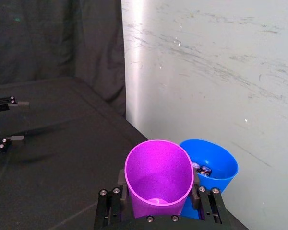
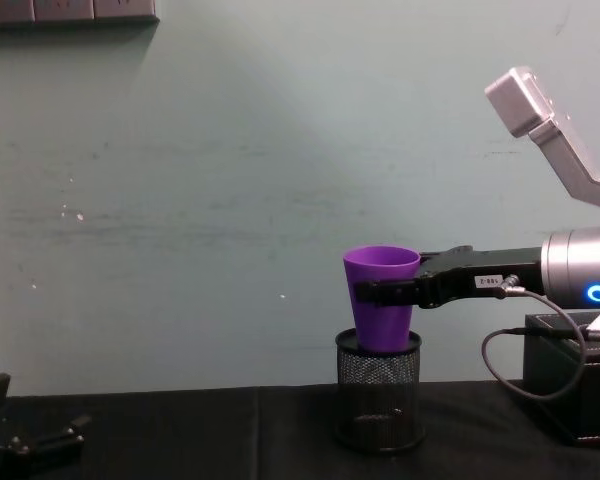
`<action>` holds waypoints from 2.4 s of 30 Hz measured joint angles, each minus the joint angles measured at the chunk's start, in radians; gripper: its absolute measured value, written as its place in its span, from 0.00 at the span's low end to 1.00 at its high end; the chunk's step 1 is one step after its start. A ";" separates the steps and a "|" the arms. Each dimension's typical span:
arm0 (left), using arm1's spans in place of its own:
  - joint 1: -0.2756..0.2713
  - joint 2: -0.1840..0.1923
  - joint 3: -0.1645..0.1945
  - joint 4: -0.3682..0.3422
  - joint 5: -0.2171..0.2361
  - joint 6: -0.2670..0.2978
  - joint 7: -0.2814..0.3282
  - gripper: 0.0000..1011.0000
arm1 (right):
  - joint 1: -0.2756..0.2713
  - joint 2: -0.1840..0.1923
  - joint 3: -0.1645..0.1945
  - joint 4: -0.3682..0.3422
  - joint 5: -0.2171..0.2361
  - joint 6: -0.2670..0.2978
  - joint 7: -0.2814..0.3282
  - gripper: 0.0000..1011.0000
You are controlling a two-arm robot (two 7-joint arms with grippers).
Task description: Pick up one cup with a gripper and tap it against the other cup.
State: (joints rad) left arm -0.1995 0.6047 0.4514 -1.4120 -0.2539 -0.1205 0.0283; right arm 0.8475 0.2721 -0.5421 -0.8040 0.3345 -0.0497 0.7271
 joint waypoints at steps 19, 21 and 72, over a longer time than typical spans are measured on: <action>0.000 0.000 0.000 0.000 0.000 0.000 0.000 0.99 | 0.000 0.000 0.000 0.000 0.000 0.000 0.000 0.72; 0.000 0.000 0.000 0.000 0.000 0.000 0.000 0.99 | 0.000 0.000 0.000 0.000 0.000 0.000 0.000 0.72; 0.000 0.000 0.000 0.000 0.000 0.000 0.000 0.99 | 0.000 0.000 0.000 0.000 0.000 0.000 0.000 0.72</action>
State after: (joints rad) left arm -0.1995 0.6047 0.4514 -1.4120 -0.2538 -0.1205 0.0283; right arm 0.8474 0.2720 -0.5421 -0.8040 0.3346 -0.0497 0.7271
